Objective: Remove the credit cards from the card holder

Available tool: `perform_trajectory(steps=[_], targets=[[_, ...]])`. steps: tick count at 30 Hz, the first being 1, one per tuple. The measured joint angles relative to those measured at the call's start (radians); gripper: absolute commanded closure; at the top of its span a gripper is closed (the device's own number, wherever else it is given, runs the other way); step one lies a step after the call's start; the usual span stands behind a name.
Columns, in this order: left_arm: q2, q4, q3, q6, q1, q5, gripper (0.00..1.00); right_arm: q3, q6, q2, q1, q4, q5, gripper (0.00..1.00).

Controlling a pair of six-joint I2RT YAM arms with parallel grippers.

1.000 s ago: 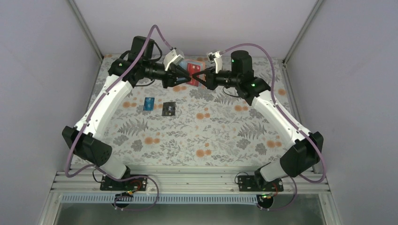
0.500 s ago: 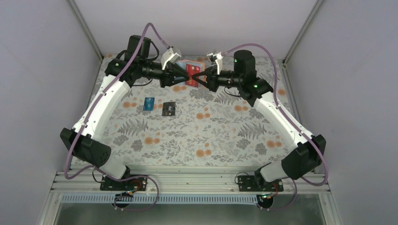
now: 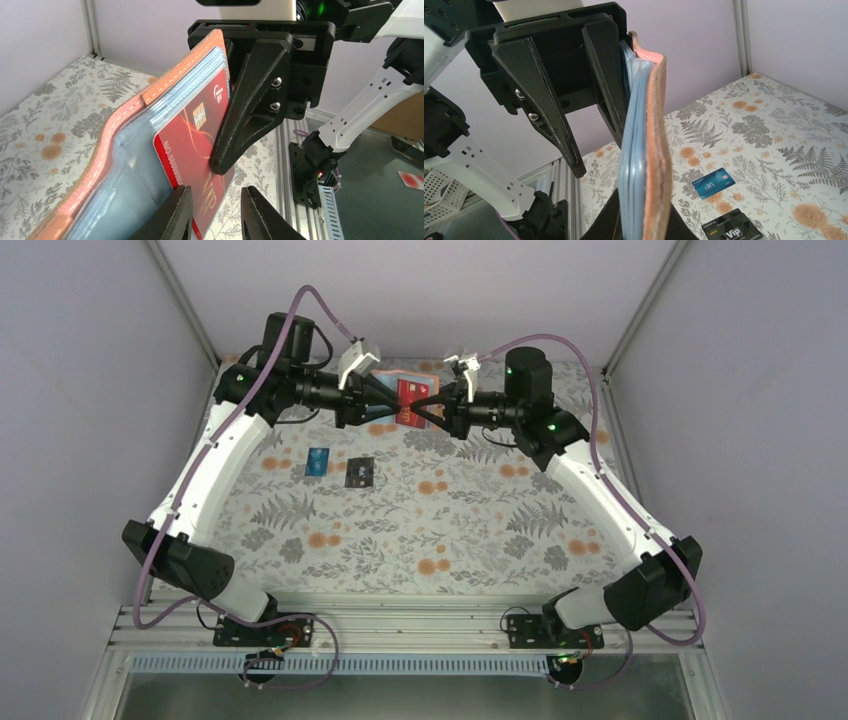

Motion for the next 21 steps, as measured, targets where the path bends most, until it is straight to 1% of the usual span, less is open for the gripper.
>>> perform_trajectory(steps=[13, 17, 18, 21], targets=[[-0.016, -0.044, 0.014, 0.049, 0.004, 0.02, 0.75, -0.014, -0.023, -0.046, -0.001, 0.026, -0.051, 0.96], [-0.016, -0.048, 0.014, 0.056, -0.012, 0.014, 0.86, -0.017, -0.023, -0.046, -0.001, 0.03, -0.058, 0.96], [-0.016, -0.049, 0.014, 0.06, -0.021, 0.01, 0.88, -0.017, -0.023, -0.046, -0.001, 0.03, -0.063, 0.96], [-0.016, -0.05, 0.019, 0.06, -0.044, -0.014, 0.89, -0.019, -0.023, -0.047, -0.007, 0.029, -0.077, 0.96]])
